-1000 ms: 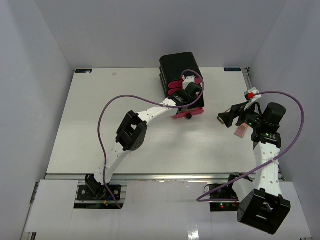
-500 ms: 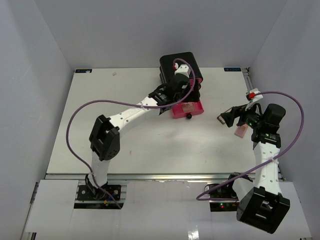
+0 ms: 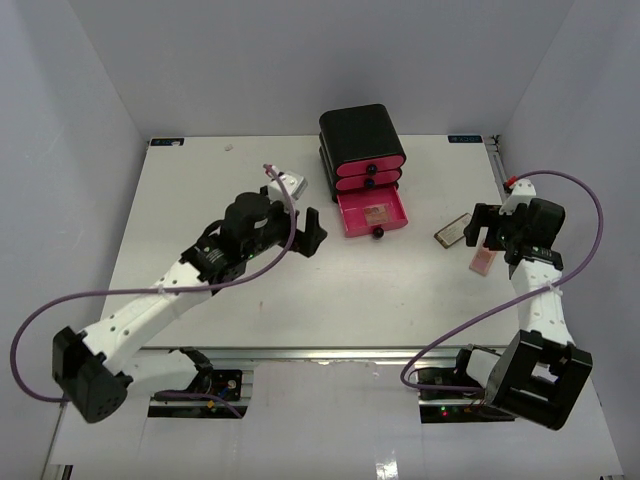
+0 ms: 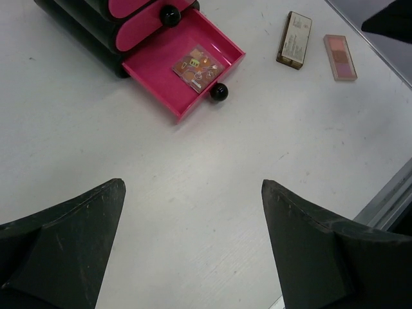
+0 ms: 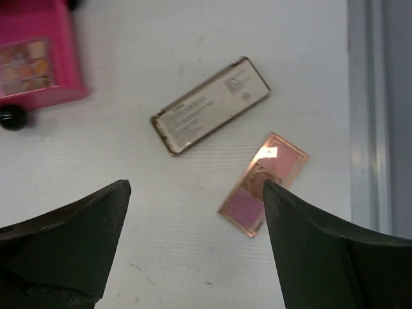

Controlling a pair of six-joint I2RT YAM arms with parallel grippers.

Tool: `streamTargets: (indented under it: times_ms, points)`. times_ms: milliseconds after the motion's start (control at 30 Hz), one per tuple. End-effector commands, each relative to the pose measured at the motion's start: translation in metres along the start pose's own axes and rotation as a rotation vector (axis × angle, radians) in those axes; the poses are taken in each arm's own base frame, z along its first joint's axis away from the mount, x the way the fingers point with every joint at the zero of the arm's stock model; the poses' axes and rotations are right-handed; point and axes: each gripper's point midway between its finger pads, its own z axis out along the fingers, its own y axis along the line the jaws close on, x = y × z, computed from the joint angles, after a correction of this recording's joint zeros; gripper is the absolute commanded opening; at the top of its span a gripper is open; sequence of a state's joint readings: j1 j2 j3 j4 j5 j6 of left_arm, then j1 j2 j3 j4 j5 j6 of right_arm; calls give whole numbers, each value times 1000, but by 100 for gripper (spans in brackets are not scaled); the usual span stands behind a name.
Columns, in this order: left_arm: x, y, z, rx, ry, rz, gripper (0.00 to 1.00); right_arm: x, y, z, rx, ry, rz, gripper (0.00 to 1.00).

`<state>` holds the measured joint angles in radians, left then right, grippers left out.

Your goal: Organize the makeup

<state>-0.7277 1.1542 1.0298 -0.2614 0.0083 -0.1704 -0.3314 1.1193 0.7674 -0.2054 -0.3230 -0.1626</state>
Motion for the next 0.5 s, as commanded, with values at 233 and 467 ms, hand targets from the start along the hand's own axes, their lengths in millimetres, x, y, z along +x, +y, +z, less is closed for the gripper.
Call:
streamTargets:
  times_ms: [233, 467]
  points:
    - [9, 4, -49, 21, -130, 102, 98, 50, -51, 21, 282, 272, 157, 90]
    - [-1, -1, -63, 47, -174, 105, 98, 67, -54, 50, 274, 362, 217, 90]
